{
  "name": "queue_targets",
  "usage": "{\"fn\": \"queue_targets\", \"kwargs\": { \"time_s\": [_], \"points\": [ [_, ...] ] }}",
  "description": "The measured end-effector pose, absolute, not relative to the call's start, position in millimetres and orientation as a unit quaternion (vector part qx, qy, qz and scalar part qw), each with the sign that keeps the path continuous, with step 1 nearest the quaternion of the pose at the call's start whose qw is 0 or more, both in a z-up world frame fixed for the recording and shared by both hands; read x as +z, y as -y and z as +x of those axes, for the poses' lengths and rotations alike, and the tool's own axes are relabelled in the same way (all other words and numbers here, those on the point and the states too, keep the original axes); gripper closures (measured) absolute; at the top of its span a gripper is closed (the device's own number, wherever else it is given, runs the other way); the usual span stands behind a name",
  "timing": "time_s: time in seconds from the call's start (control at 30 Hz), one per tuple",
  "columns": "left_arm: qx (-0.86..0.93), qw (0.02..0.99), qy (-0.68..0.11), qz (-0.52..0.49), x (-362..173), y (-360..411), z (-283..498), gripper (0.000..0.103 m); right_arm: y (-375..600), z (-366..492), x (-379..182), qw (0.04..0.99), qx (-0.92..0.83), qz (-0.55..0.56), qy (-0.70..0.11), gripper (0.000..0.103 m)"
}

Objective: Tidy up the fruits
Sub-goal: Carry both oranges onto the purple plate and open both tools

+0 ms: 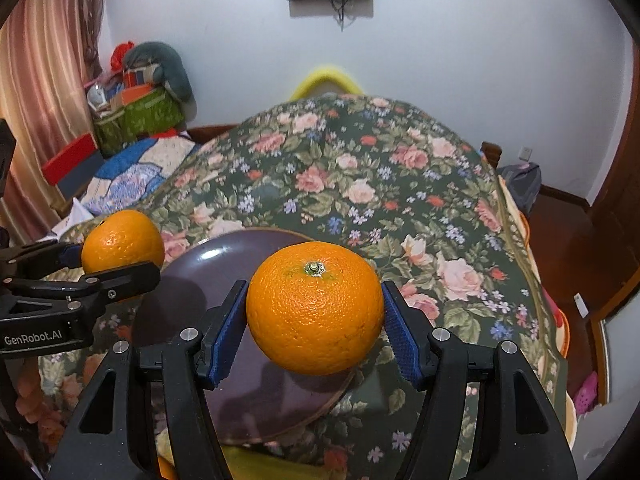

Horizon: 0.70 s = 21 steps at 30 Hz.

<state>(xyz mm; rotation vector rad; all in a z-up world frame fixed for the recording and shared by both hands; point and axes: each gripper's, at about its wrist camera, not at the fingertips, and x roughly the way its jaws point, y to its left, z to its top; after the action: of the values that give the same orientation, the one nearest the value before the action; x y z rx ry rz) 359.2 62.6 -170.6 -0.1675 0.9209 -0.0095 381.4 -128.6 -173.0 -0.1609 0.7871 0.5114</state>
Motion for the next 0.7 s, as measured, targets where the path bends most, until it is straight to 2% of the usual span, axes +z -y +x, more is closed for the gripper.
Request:
{"fn": "queue_targets", "kwargs": {
  "time_s": [0.43, 0.7],
  "points": [
    [-0.025, 0.849, -0.518, -0.102, -207.0, -66.8, 389.4, 0.035, 118.7, 398.2, -200.8, 0.862, 0.257, -0.098, -0.426, 0.041],
    [-0.034, 0.868, -0.490, -0.074, -192.1, -54.3, 381.8, 0.033, 116.8, 393.2, -201.2, 0.859, 0.265, -0.106, -0.425, 0.039]
  ]
}}
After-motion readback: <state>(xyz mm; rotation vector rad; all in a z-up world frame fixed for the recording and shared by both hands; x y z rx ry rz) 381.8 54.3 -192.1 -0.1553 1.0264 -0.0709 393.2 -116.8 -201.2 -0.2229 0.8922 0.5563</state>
